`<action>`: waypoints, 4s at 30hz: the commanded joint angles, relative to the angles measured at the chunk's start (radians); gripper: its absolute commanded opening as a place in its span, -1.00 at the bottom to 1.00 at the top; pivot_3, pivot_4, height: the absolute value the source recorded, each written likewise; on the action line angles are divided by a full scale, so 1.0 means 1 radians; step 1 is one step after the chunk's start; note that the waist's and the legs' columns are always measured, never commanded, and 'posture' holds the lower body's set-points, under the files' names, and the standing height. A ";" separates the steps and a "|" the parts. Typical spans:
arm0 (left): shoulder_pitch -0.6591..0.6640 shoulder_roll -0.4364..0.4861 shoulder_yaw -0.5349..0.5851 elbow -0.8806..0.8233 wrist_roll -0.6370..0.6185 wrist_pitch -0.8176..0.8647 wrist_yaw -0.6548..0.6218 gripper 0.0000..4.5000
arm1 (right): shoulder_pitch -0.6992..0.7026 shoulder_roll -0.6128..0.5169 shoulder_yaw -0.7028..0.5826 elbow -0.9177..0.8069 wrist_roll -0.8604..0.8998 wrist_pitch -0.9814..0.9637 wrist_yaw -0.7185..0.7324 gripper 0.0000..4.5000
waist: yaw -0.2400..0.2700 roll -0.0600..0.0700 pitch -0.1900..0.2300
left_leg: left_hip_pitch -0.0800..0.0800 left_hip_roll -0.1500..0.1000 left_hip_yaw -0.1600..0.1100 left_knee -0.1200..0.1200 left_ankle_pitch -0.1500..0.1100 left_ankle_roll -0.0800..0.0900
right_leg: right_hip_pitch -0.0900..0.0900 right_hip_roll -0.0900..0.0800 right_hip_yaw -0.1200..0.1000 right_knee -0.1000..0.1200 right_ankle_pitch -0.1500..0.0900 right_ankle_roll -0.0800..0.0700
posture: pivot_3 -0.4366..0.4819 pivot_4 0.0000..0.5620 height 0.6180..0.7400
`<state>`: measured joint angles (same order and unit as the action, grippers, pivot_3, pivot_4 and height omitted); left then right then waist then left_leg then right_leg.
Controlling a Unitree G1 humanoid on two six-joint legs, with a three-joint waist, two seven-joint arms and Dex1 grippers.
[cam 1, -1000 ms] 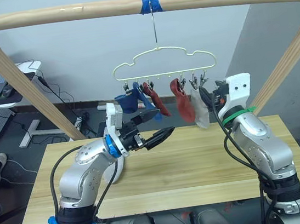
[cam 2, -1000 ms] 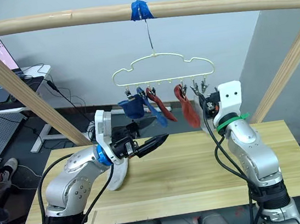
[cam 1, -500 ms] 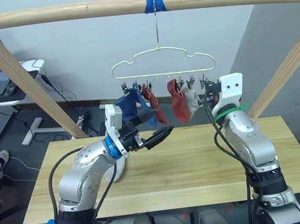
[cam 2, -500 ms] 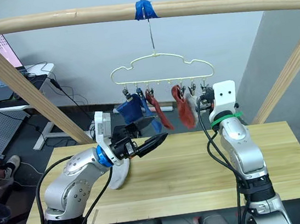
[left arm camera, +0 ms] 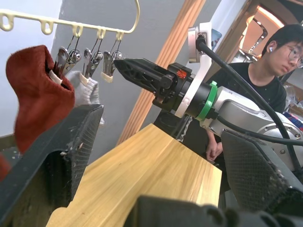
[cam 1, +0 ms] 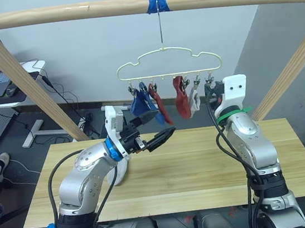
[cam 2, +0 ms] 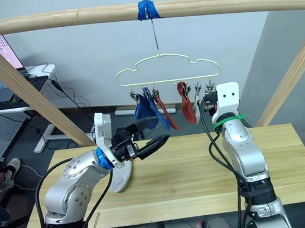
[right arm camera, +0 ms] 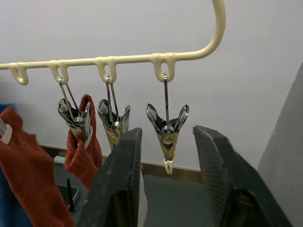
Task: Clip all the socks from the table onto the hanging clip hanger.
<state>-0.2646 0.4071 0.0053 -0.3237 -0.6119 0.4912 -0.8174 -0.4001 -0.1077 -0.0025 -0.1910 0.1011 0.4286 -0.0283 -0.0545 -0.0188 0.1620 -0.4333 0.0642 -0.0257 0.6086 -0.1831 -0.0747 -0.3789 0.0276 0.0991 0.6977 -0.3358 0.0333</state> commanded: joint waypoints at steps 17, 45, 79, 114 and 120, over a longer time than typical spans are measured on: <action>-0.009 0.001 -0.016 -0.010 0.013 -0.032 0.003 1.00 | -0.068 0.038 -0.029 0.074 -0.030 -0.054 -0.020 -0.30 | 0.000 0.000 0.000 | 0.000 0.000 0.000 0.000 0.000 0.000 | 0.000 0.000 0.000 0.000 0.000 -0.001 | -0.01 -0.43 1.00; -0.012 -0.003 -0.030 -0.031 0.026 -0.033 0.032 1.00 | -0.167 0.058 -0.024 0.197 -0.029 -0.116 -0.009 -0.30 | 0.003 0.000 0.000 | 0.000 0.000 0.000 0.000 0.000 0.000 | 0.000 0.000 0.000 0.000 0.001 -0.001 | 0.03 -0.48 1.00; 0.080 0.109 0.039 0.389 0.279 -0.124 0.208 1.00 | -0.183 -0.192 -0.062 0.028 0.180 0.277 0.296 -0.99 | 0.000 0.002 0.001 | 0.001 0.000 0.000 0.000 0.000 0.000 | 0.000 0.000 0.000 0.001 0.000 -0.001 | -0.03 -0.40 1.00; -0.254 0.025 -0.028 1.344 0.597 -0.594 0.175 -0.29 | -0.154 -0.174 -0.072 -0.098 0.204 0.427 0.248 -1.00 | -0.003 0.000 0.002 | 0.000 0.000 0.001 -0.001 0.000 0.000 | -0.001 0.000 -0.001 0.001 0.000 -0.002 | -0.16 -0.48 1.00; -0.169 0.012 -0.031 1.119 0.554 -0.571 0.093 -0.98 | -0.188 -0.160 -0.134 -0.079 0.281 0.536 0.258 -1.00 | -0.001 0.000 0.002 | 0.000 0.000 0.001 -0.001 0.000 0.000 | -0.001 0.000 -0.001 0.001 0.000 -0.002 | -0.11 -0.52 1.00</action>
<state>-0.4396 0.4254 -0.0288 0.8751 -0.0345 -0.0879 -0.6955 -0.5637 -0.2681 -0.0922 -0.2486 0.3441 0.9247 0.2265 -0.0556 -0.0191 0.1640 -0.4337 0.0640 -0.0252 0.6079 -0.1831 -0.0748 -0.3795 0.0272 0.0978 0.6989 -0.3357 0.0310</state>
